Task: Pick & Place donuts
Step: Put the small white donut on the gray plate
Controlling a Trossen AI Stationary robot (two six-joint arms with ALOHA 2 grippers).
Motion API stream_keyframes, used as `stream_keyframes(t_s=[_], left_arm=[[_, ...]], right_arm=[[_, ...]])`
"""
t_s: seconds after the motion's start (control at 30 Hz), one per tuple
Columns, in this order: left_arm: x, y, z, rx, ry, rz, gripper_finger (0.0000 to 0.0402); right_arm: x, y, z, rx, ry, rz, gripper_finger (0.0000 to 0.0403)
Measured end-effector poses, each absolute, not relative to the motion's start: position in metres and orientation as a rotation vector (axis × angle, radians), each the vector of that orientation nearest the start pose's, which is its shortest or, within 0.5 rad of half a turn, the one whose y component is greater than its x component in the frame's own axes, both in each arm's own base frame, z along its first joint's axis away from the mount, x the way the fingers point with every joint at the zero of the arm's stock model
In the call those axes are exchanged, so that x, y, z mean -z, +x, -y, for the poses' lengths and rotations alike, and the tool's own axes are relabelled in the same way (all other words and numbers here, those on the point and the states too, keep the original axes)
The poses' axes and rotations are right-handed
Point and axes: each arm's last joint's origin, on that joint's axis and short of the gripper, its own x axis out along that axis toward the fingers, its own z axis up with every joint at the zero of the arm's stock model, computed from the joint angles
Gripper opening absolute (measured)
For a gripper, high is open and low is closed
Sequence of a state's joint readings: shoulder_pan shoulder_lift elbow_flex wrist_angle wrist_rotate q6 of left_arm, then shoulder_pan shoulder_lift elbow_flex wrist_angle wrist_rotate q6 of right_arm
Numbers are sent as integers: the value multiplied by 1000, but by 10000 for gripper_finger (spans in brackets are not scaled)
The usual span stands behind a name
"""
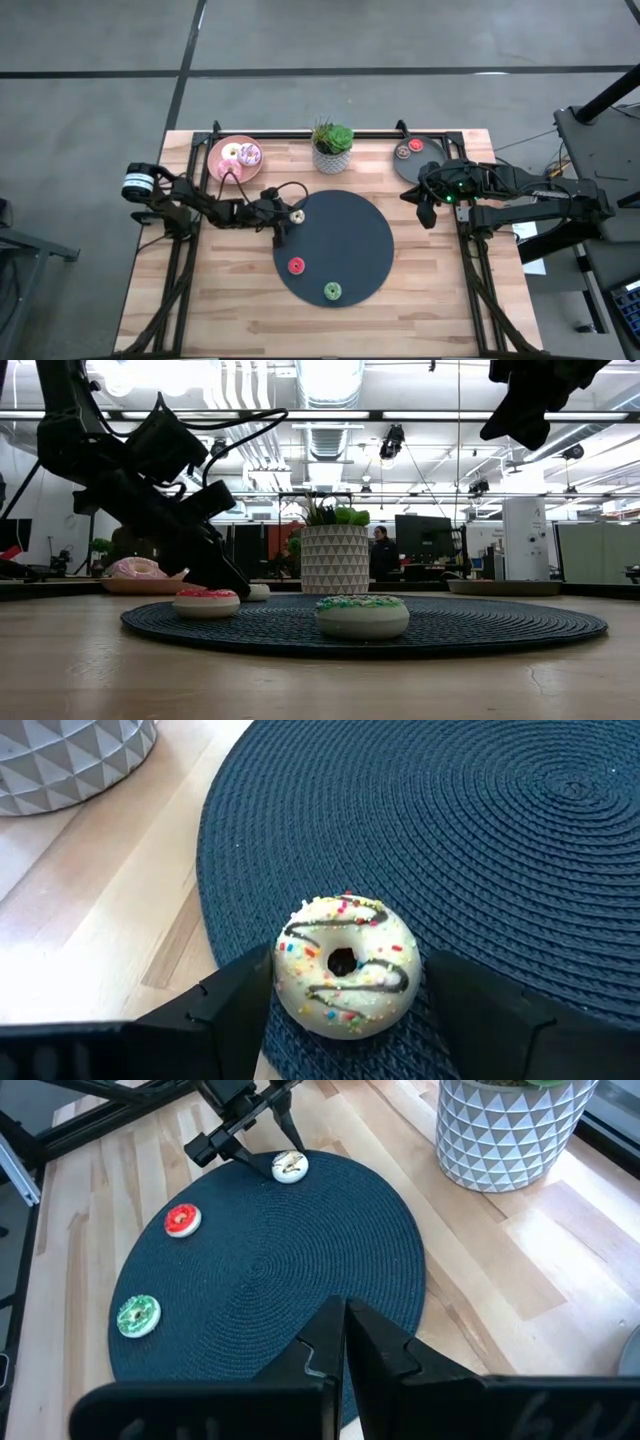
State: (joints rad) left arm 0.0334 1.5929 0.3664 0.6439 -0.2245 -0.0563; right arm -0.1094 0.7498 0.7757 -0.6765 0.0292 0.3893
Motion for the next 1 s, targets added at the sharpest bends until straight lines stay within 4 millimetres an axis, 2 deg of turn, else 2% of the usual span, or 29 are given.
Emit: stream_keyframes(t_s=[0.33,0.77,1.0], left_arm=[[-103,244,-15,-263,-2,-592,223],[-103,244,-15,-258,-23,-595,185],[-103,244,-15,-258,-24,-595,181]], right_arm=[[-291,146,17,257,396,-618,9],[-291,146,17,256,394,-620,9],[-291,146,17,257,394,-622,9]])
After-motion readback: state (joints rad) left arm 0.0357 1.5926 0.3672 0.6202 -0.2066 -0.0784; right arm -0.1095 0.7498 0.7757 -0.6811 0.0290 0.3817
